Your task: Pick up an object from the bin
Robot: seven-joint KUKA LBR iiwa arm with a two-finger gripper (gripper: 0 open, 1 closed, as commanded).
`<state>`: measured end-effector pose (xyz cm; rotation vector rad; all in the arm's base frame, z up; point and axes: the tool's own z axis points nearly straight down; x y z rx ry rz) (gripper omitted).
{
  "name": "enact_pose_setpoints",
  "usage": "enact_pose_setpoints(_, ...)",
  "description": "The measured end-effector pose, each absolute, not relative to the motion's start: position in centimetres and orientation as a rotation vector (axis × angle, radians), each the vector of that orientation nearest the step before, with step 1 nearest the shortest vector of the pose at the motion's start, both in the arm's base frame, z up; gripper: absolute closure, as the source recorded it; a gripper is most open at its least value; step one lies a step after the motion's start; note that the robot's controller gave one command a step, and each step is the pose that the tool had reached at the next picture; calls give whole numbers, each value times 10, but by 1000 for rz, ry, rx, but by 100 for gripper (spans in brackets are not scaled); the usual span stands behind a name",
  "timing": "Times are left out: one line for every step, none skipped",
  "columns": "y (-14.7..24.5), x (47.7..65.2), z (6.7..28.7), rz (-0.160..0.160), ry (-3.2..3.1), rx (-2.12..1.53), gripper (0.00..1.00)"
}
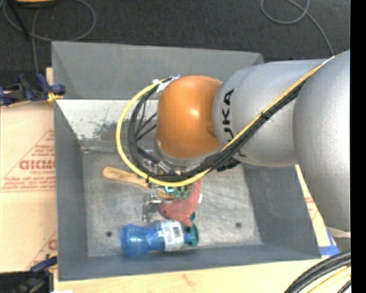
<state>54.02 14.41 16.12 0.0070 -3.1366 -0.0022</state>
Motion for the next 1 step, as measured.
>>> enact_pose_setpoints(144,542,165,-4,-3144,2,0)
